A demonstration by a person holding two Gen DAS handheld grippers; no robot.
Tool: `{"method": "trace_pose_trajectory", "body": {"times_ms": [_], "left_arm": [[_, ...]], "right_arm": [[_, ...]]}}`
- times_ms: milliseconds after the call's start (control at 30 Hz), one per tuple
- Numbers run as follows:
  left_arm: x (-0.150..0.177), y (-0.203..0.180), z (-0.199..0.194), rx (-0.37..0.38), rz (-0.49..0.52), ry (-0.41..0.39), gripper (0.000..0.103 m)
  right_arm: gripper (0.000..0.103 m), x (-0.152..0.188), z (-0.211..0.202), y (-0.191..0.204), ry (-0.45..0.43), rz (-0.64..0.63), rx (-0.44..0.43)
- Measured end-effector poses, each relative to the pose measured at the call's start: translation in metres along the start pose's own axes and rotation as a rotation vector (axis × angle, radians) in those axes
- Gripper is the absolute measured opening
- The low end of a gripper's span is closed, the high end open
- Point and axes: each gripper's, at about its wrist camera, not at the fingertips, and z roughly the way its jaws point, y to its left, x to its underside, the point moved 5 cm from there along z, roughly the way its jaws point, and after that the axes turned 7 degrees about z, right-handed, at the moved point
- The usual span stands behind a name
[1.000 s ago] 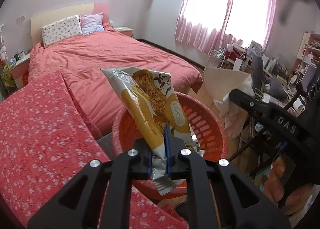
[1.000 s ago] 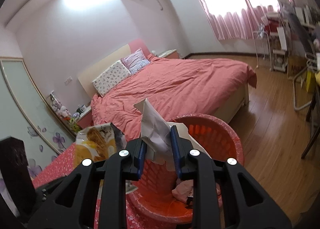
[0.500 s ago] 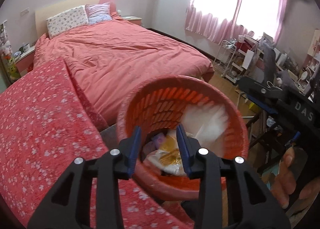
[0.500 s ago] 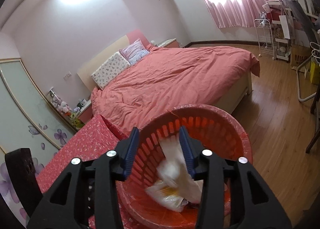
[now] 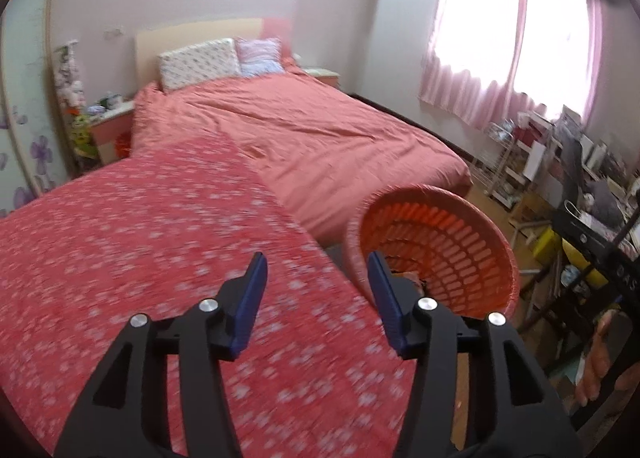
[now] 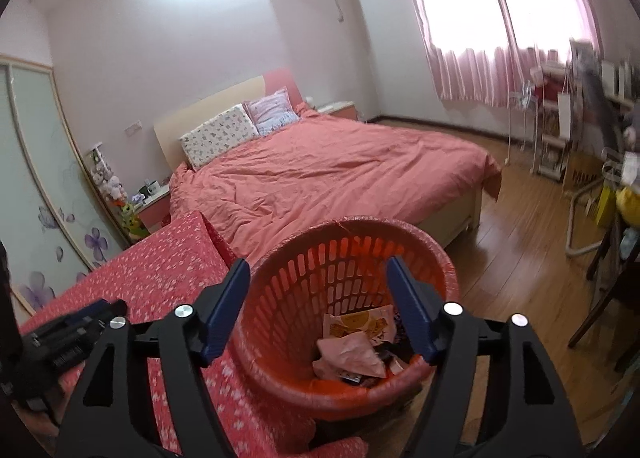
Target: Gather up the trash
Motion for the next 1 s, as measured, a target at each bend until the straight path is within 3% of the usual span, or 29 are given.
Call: {"method": "trace_pose_trajectory", "body": {"times_ms": [267,467,800,1000], "left_arm": [[0.031,0.026,-0.085,-0.116,-0.062,-0.096,0.081],[0.065,0.037,-0.129,-0.201,-0.124,-0.124,0.097],[0.111,0.04,-0.174,-0.338,-0.168,-0.154,0.099],[0.131,0.043,-0.19,-0.401,-0.176,-0.173,0.099]], "right_arm": [[0.101,0.015,-0.056,0.025,-0.097,-0.08,0.048],[0.101,0.032,-0.08,0.037,-0.134,-0.116,0.088],[0.101,0.061,-0.11,0.055,-0.241,-0.243,0.184],[0.101,0.078,-0.114,0.055,-0.231,-0.241,0.199]]}}
